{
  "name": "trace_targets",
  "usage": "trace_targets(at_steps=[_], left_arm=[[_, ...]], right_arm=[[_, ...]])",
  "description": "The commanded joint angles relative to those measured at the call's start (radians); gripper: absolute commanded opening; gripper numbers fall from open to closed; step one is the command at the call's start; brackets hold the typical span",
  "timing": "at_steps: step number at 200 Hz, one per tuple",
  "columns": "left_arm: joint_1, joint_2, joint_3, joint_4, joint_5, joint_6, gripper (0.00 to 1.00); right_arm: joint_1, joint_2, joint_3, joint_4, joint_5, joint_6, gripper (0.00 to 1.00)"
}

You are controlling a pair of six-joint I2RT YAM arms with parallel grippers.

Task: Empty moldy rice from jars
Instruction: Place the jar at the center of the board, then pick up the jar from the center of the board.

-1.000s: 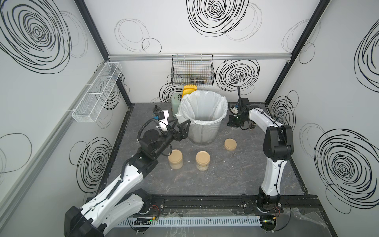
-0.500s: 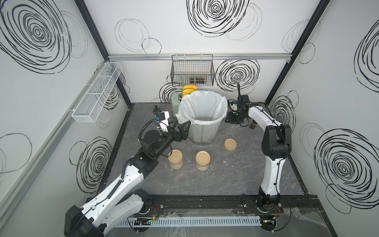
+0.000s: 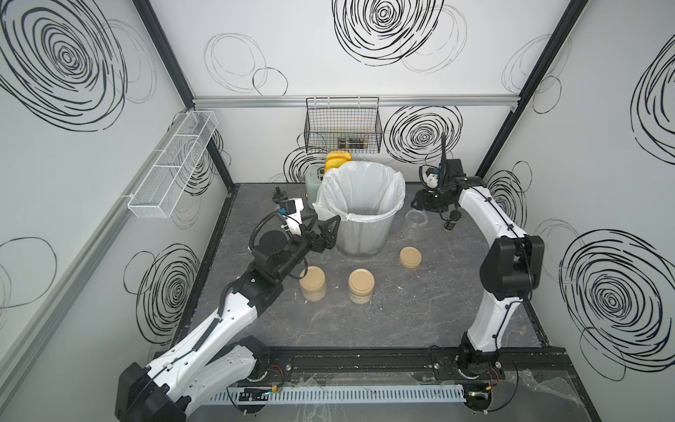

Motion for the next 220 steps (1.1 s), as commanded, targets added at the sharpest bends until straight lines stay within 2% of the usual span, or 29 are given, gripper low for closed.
trace_targets(at_steps=[1, 37, 62, 72, 106, 131, 155, 186, 220], left_arm=[[0.006, -0.006, -0.009, 0.02, -0.017, 0.033, 0.96], [0.018, -0.003, -0.012, -0.004, -0.008, 0.055, 0.96], [0.025, -0.01, -0.008, -0.047, -0.02, 0.08, 0.96], [0.026, -0.019, -0.012, -0.059, -0.03, 0.086, 0.96], [0.036, -0.051, -0.036, -0.096, -0.056, 0.082, 0.96], [0.037, -0.072, -0.051, -0.134, -0.068, 0.073, 0.96], [0.037, -0.095, -0.064, -0.159, -0.073, 0.067, 0.96], [0.037, -0.109, -0.07, -0.188, -0.073, 0.063, 0.96], [0.037, -0.126, -0.086, -0.203, -0.084, 0.056, 0.96]], right_arm=[[0.0, -0.161, -0.14, 0.048, 0.013, -0.011, 0.62], [0.047, -0.473, -0.494, 0.207, -0.034, 0.0, 0.71], [0.164, -0.67, -0.659, 0.277, -0.001, 0.018, 0.87], [0.237, -0.742, -0.716, 0.303, 0.03, 0.033, 1.0], [0.498, -0.902, -0.878, 0.395, 0.101, 0.12, 0.98], [0.687, -0.911, -0.96, 0.453, 0.2, 0.167, 0.98], [0.803, -0.858, -0.995, 0.535, 0.249, 0.188, 0.98], [0.878, -0.721, -0.944, 0.557, 0.294, 0.147, 0.98], [0.912, -0.585, -0.878, 0.552, 0.304, 0.125, 0.98]])
